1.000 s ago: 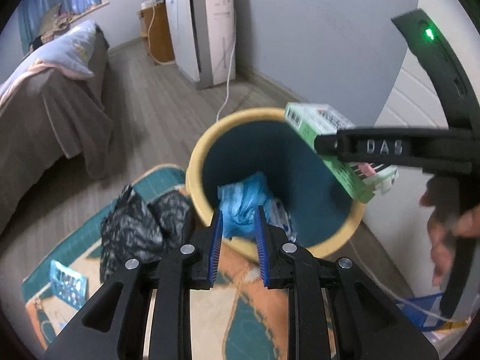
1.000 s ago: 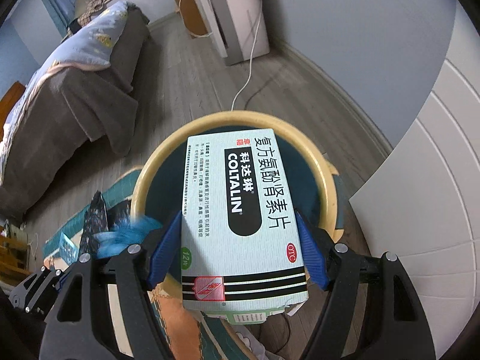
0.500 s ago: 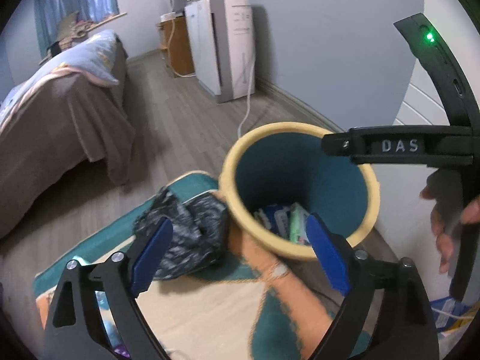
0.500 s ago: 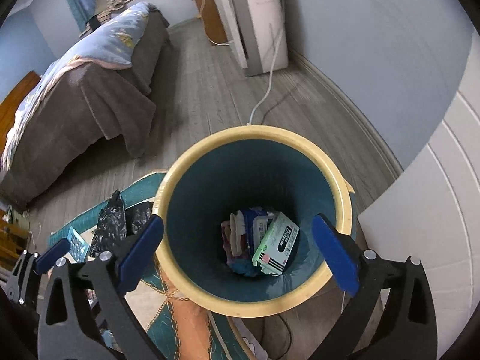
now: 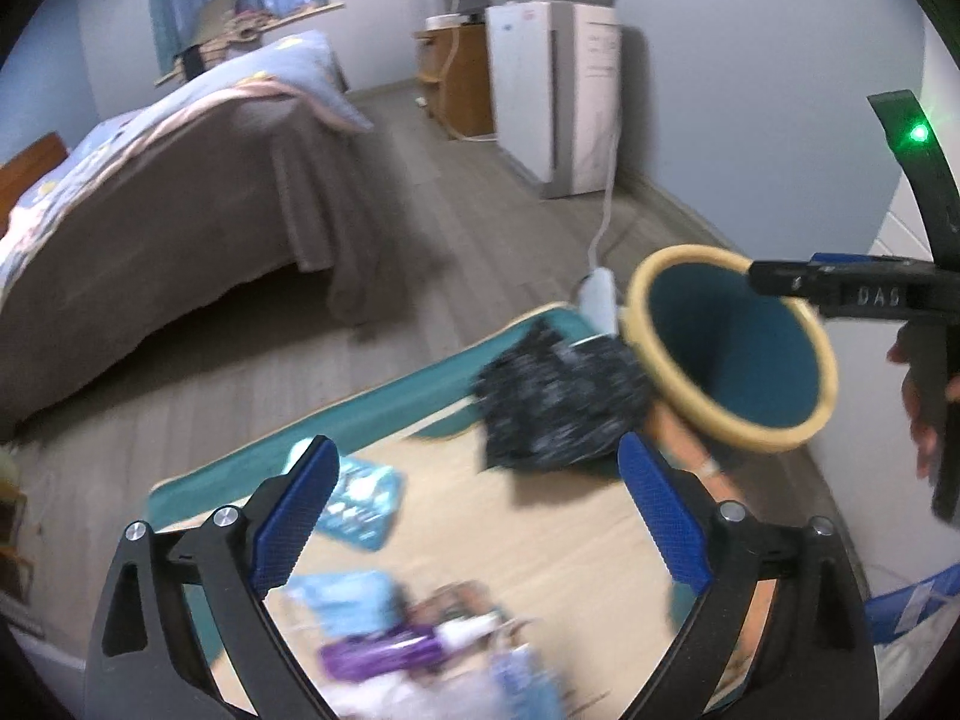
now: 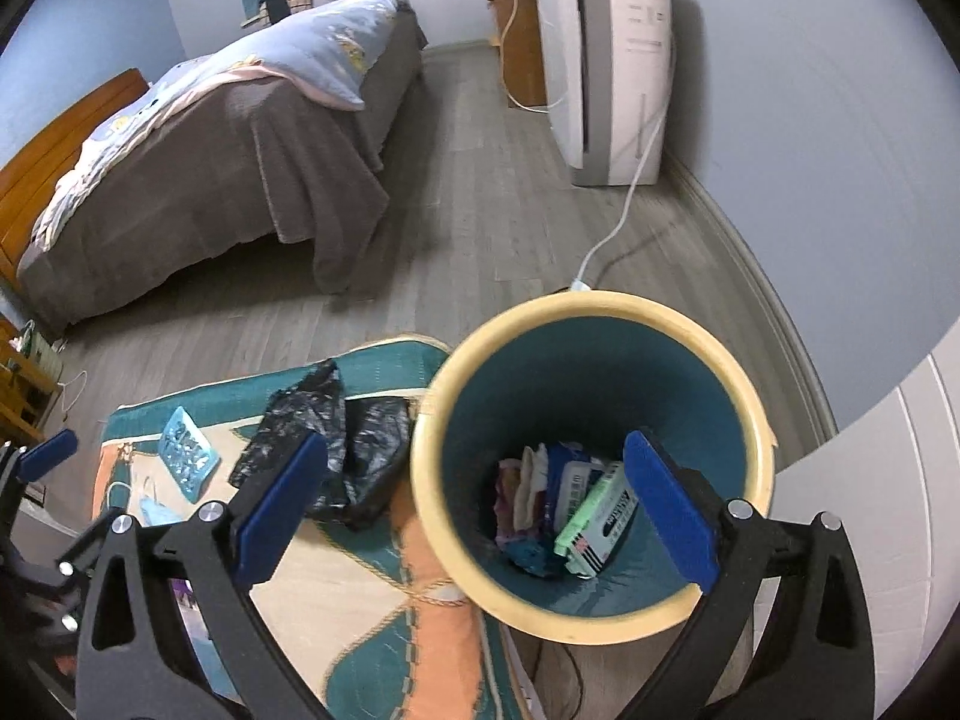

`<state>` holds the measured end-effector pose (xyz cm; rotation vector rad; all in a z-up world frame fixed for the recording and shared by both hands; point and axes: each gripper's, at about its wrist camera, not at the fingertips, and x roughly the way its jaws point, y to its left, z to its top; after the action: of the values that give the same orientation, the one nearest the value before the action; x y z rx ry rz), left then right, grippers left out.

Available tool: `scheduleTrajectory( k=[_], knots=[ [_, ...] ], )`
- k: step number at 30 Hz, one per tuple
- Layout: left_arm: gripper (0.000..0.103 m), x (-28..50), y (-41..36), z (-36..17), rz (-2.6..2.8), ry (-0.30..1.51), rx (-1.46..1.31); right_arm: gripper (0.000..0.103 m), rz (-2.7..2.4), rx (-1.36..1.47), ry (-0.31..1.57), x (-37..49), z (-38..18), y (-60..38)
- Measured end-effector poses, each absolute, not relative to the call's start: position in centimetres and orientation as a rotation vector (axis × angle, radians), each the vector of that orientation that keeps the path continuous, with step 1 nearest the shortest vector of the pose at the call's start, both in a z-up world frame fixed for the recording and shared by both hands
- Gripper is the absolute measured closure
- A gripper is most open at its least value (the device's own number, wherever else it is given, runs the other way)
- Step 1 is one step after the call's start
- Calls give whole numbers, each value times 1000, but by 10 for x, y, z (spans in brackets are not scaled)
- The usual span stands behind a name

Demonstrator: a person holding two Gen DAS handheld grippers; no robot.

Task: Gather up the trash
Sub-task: 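Move both grippers over the rug toward the black bag and blister pack, then grasp the black plastic bag with the right gripper while the left grasps the blue blister pack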

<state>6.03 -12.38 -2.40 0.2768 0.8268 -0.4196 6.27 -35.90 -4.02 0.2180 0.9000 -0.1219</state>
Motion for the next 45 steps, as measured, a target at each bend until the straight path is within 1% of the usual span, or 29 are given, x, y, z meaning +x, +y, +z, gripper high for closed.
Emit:
scheduleTrajectory(
  k=[4, 9, 16, 24, 31, 38, 45],
  knots=[
    [8, 62, -78, -28, -334, 821, 221, 6, -115, 201, 919, 71, -46, -345],
    [8, 80, -37, -46, -237, 895, 97, 6, -95, 170, 937, 79, -54, -324],
    [8, 81, -11, -47, -207, 868, 124, 6, -81, 117, 977, 88, -67, -299],
    [8, 90, 33, -64, -152, 910, 88, 6, -70, 112, 1046, 103, -89, -274],
    [8, 106, 37, -83, -158, 948, 89, 6, -16, 22, 1085, 118, -109, -248],
    [8, 125, 16, -110, -196, 1004, 128, 6, 50, -87, 1129, 135, -131, -223],
    [8, 137, -5, -123, -242, 1017, 193, 6, 73, -148, 1196, 147, -157, -212]
  ],
)
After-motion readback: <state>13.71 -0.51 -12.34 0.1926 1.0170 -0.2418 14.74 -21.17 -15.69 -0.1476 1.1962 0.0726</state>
